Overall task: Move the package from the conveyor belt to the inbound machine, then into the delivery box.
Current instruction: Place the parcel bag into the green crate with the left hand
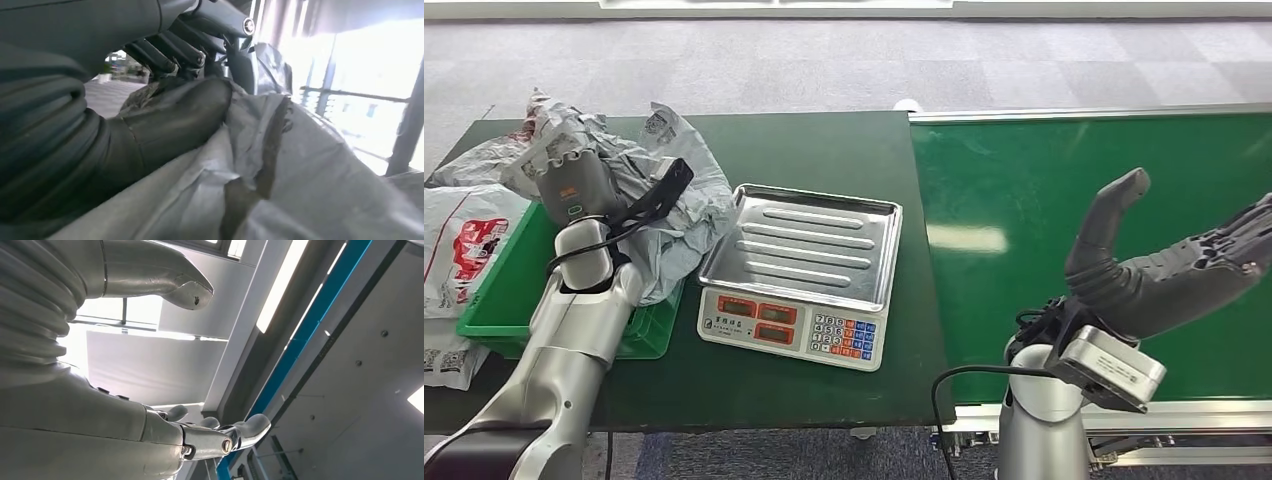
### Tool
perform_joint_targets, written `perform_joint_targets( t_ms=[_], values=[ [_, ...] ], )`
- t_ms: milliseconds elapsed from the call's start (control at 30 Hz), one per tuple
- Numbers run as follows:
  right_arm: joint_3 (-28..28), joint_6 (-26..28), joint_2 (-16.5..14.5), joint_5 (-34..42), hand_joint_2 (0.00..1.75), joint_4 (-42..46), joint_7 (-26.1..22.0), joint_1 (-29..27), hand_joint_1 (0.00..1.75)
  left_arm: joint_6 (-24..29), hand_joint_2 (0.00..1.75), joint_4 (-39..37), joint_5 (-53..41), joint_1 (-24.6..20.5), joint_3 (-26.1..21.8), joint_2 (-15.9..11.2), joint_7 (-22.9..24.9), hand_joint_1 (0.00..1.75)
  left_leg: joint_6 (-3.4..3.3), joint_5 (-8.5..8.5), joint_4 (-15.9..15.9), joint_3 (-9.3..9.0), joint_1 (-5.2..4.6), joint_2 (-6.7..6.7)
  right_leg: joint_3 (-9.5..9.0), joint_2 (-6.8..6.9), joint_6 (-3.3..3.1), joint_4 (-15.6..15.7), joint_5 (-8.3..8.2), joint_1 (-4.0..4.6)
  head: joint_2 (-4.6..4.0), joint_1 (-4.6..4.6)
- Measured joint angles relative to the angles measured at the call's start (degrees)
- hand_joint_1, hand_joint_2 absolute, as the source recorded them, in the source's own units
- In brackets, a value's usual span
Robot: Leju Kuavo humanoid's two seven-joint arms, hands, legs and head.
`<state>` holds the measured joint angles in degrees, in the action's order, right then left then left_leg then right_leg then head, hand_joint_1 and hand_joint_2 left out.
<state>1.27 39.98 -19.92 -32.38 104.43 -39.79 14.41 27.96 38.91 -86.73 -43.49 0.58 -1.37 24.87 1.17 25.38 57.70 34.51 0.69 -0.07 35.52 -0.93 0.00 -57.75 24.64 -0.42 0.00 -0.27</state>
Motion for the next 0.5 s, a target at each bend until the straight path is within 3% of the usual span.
perform_joint_targets(
  t_ms=[33, 233, 367, 433, 500],
  values=[
    [0.03, 0.00, 0.00, -0.05, 1.75, 0.00, 0.14, 0.00, 0.00, 0.38, 0.00, -2.15, 0.00, -0.67, -0.10, -0.50, 1.34, 0.00, 0.00, 0.00, 0.00, 0.00, 0.00, -0.01, 0.00, 0.01, 0.00, 0.00, 0.00, 0.00, 0.00, -0.01],
    [0.11, 0.00, -0.01, -0.28, 1.75, 0.00, 0.75, 0.01, 0.00, 1.92, 0.00, -9.59, 0.00, -2.55, -0.52, -2.37, 3.92, 0.00, 0.00, 0.00, -0.01, 0.04, 0.02, -0.09, 0.01, 0.06, -0.04, 0.00, 0.05, 0.02, 0.00, 0.01],
    [0.13, 0.00, -0.02, -0.25, 1.75, 0.00, 0.89, 0.02, 0.00, 8.16, 0.00, -8.81, 0.81, -1.69, -1.90, -2.44, 0.70, 0.00, 0.00, 0.00, -0.01, 0.04, 0.00, -0.09, 0.02, 0.07, -0.03, 0.00, 0.04, 0.01, 0.00, 0.00],
    [0.13, 0.00, 0.00, 0.21, 1.75, -0.01, 0.70, -0.01, 0.00, 10.98, 0.00, -0.90, 4.65, 0.95, -5.41, -0.55, -9.17, 0.00, 0.00, 0.00, 0.03, 0.09, -0.01, -0.04, 0.10, 0.01, -0.01, 0.00, 0.03, 0.00, 0.00, -0.02],
    [0.14, 0.00, 0.01, 0.84, 1.75, -0.13, 0.30, 0.00, 0.00, 11.87, 0.00, 10.25, 15.99, 2.86, -13.03, 3.89, -29.03, 0.00, -0.04, -0.02, 0.07, 0.28, 0.01, -0.11, 0.18, 0.05, 0.03, 0.00, 0.00, 0.02, 0.00, 0.02]
  ],
)
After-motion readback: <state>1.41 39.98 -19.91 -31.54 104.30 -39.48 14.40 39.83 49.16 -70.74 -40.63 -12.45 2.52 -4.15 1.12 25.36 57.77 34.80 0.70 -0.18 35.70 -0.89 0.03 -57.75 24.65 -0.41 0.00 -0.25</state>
